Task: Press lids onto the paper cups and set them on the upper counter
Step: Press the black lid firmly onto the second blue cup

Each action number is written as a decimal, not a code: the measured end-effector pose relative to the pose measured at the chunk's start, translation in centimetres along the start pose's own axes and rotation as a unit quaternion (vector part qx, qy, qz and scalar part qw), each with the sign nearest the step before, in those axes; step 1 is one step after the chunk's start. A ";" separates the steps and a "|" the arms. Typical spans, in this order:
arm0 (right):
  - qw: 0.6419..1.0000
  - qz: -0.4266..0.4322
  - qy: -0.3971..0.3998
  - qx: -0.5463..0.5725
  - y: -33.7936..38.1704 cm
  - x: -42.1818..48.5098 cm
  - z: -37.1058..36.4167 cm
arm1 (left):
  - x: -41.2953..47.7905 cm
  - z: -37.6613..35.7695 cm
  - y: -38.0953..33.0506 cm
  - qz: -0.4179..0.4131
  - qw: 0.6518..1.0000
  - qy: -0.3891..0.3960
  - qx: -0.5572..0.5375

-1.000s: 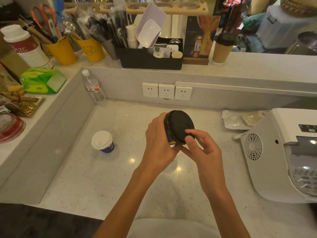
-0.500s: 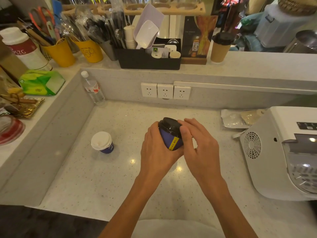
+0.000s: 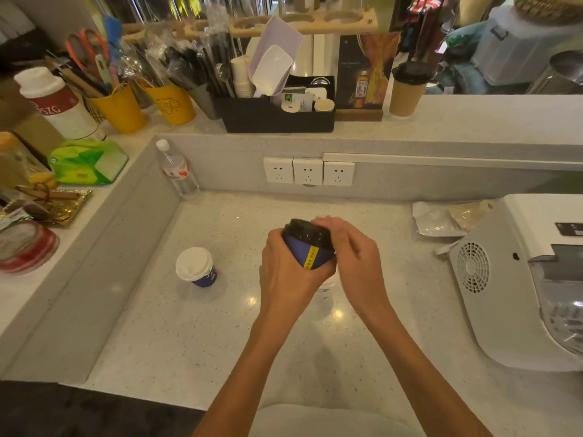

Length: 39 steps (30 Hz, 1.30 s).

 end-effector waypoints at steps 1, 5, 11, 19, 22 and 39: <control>0.996 -0.054 0.025 0.068 -0.9 0.0 -0.4 | 0.0 0.2 -0.2 -0.027 0.999 -0.011 -0.013; 0.932 -0.185 0.142 0.279 -2.1 -1.2 -1.7 | 0.0 0.4 -1.0 -0.120 0.991 -0.030 -0.048; 0.932 -0.171 0.170 0.272 -2.0 -2.1 -0.5 | -1.5 0.5 -1.3 -0.185 0.978 -0.034 -0.094; 0.939 -0.123 0.179 0.265 -0.1 -2.9 -0.1 | -2.3 1.1 -3.1 -0.223 0.967 -0.043 -0.120; 0.946 -0.151 0.176 0.225 -0.8 -2.4 -0.8 | -1.6 1.1 -2.2 -0.176 0.976 -0.018 -0.125; 0.936 -0.267 0.200 0.115 -5.3 -2.8 -4.8 | -5.2 1.2 4.2 0.190 0.826 0.222 -0.482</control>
Point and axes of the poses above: each hand's wrist, its own x-axis towards the middle knuckle, its own z-axis out of the back of the hand, y = z × x, the point moved 9 cm from there along x, towards the middle knuckle, and after that the axes turned 2 degrees about y, right-handed, at the moved point
